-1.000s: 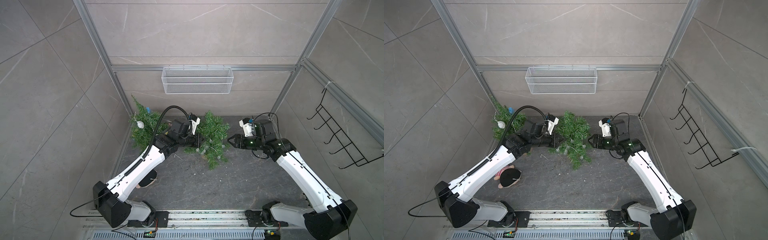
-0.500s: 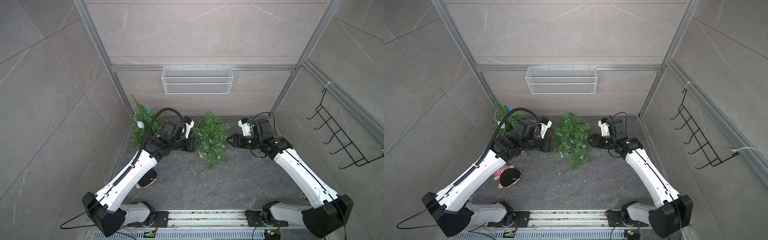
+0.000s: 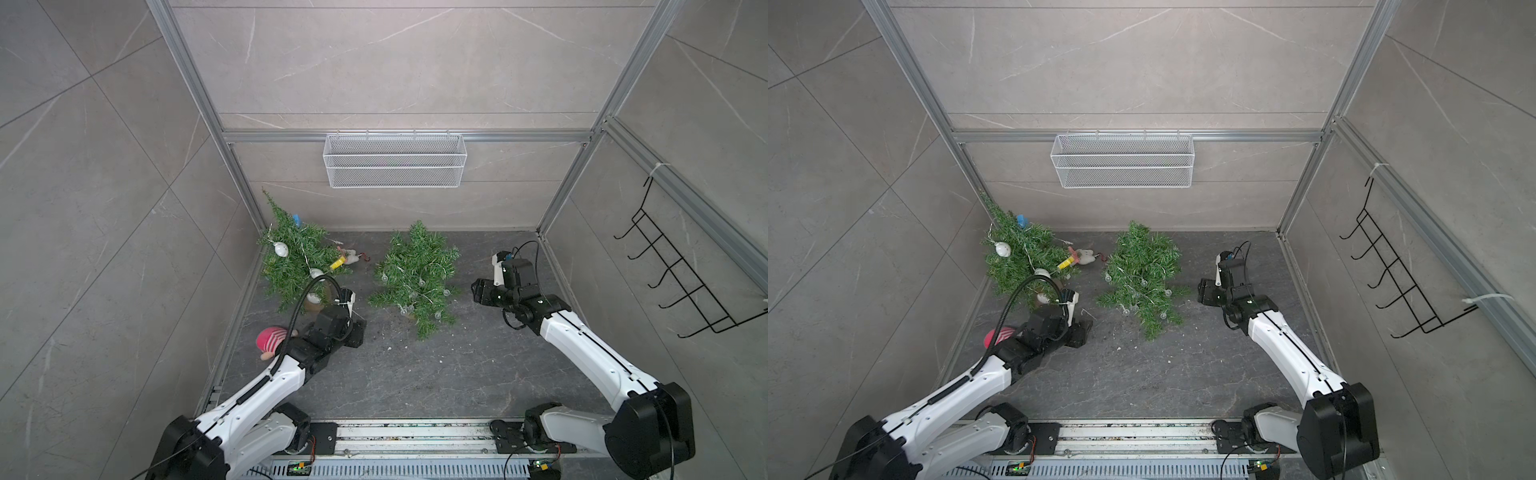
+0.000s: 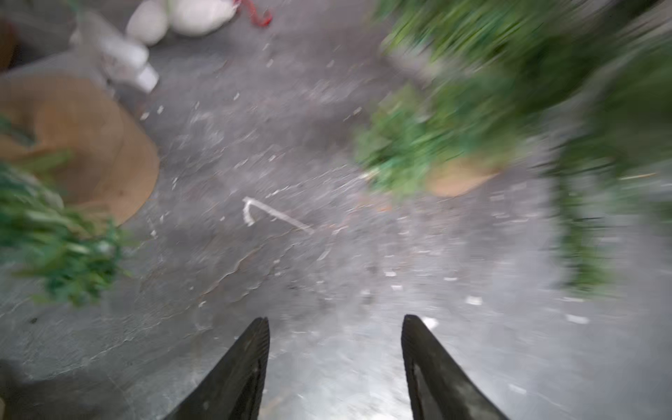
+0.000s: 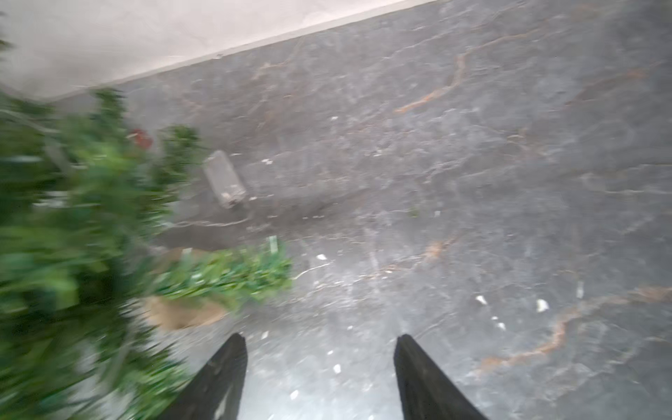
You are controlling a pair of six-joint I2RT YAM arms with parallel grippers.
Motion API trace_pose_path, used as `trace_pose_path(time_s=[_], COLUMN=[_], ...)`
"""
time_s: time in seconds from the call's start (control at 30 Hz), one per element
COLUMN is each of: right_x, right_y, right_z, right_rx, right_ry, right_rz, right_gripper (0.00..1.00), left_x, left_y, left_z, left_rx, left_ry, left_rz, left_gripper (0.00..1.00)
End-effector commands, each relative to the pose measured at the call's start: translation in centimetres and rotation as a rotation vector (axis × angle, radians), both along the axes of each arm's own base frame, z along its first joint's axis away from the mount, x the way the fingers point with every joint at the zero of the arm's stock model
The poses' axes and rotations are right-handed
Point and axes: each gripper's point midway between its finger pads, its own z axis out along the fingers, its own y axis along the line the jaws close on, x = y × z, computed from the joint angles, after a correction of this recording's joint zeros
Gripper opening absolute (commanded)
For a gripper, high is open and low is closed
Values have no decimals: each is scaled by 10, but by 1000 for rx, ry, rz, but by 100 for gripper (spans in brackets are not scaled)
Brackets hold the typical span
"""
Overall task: Wrap string light around the christmas tree
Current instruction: Wrap the light string around the Christmas tree, then reset both arms
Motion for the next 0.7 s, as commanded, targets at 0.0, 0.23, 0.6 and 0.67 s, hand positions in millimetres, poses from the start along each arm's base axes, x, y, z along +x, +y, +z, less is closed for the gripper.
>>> trace_pose_path(time_s=[0.0, 0.23, 0.6, 0.67], right_x=[23, 30, 24, 23], right_y=[-29, -64, -81, -80], right_z=[4, -29, -56, -57], right_rx=[-142, -246, -292, -284], right_ry=[-161, -276, -367, -378], right_rz=[-79, -150, -209, -208], right_gripper=[69, 74, 74, 74], left_x=[61, 62, 55, 49], left_y=[24, 62, 84, 92], left_z=[68, 69, 68, 63], left_rx=[59, 142, 202, 242], left_ry=[-396, -473, -440, -415], left_rz=[222, 351, 310, 311], left_gripper=[63, 65, 72, 72])
